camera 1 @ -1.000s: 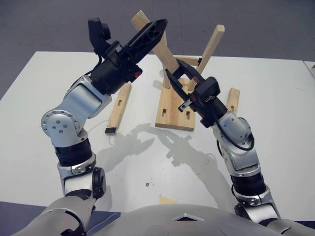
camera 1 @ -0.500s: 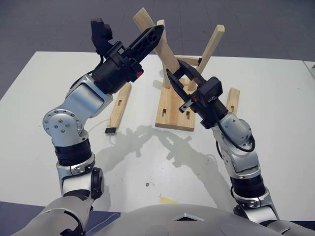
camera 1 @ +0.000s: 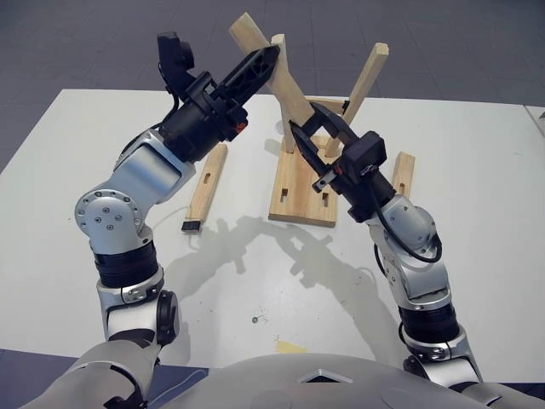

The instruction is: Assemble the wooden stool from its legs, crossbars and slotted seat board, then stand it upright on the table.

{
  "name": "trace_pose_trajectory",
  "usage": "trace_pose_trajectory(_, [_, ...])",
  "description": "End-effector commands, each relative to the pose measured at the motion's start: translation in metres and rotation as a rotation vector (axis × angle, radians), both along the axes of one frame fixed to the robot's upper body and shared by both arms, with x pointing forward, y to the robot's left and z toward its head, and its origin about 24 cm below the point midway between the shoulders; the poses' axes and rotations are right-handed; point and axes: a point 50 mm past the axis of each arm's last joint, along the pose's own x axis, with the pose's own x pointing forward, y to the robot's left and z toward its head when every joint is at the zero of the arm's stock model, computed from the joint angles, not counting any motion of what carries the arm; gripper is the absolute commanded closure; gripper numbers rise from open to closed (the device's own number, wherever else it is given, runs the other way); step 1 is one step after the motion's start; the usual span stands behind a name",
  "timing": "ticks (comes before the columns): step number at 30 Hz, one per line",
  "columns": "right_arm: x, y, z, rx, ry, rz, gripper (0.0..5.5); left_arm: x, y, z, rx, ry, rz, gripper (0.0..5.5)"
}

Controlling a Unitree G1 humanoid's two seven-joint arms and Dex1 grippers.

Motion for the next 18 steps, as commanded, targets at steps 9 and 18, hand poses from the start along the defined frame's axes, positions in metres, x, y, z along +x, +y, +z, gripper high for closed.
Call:
trace_pose_trajectory(9, [0.009, -0.016, -0.014, 0.038, 0.084, -0.122, 1.64, 0.032, 0.084, -0.032, 0.465, -0.083, 0.714, 5.08])
trace_pose_trajectory(18, [0.010, -0.020, -0.019, 0.045, 0.099, -0.167, 0.25, 0.029, 0.086, -0.104, 0.521, 0.093, 0.723, 5.08])
